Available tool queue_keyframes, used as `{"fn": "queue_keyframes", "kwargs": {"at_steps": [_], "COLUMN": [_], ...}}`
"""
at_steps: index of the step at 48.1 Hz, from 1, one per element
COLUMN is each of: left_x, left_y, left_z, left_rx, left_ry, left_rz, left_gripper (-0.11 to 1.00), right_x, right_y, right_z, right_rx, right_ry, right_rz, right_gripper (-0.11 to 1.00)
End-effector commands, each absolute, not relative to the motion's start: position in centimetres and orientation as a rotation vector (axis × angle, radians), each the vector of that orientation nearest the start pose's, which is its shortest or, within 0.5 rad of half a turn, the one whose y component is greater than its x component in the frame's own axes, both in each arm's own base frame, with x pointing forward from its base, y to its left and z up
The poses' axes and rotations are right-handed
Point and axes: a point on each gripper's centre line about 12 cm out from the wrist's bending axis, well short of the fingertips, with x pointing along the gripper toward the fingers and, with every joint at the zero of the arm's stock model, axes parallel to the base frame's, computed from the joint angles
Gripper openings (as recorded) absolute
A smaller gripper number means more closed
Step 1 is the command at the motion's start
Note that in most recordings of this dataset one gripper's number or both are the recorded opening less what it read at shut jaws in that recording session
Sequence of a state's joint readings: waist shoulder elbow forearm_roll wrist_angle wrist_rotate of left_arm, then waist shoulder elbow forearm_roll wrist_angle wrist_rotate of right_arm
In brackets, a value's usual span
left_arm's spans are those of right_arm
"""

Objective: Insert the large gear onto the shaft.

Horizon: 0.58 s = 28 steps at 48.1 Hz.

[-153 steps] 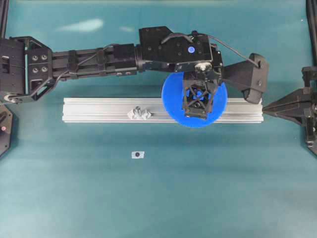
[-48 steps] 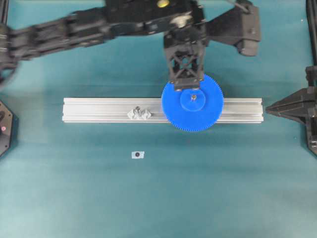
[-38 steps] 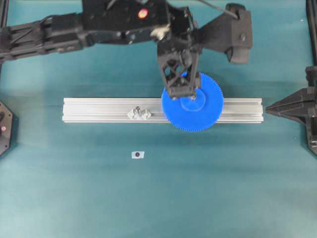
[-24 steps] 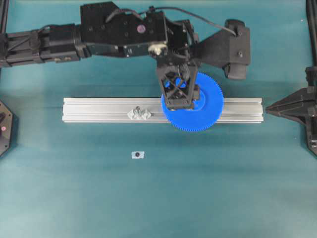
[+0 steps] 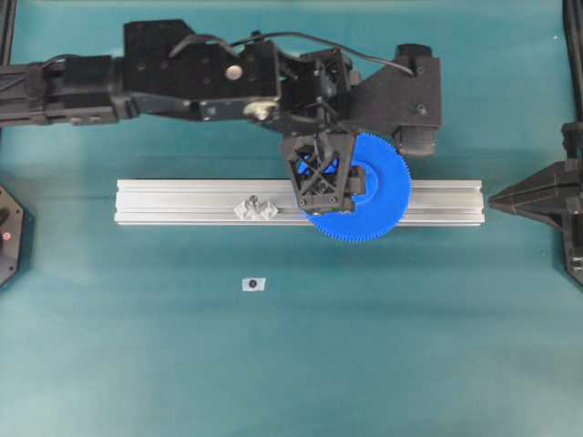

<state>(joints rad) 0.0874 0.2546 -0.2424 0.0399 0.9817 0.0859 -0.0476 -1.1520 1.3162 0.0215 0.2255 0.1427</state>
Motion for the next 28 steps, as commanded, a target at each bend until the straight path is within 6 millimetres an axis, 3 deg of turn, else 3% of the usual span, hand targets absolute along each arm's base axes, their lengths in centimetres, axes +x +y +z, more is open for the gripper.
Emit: {"fn": "queue_keyframes", "kwargs": {"at_steps": [1, 28], "left_x": [48.8, 48.9], "left_y": [4.3, 3.6], "left_z": [32.4, 31.2], "left_rx": [0.064, 0.057], "left_ry": [0.918, 0.899], "left_rz": [0.06, 0.054], "left_gripper": [0.8, 0.8], "right_x": [15.7, 15.7], "right_y": [-0.7, -0.7], "right_z": [21.3, 21.3], "right_rx": [0.181, 0.181], "right_ry": [0.377, 0.376], "right_rz": [-0.075, -0.075], "right_gripper": [0.02, 0.02]}}
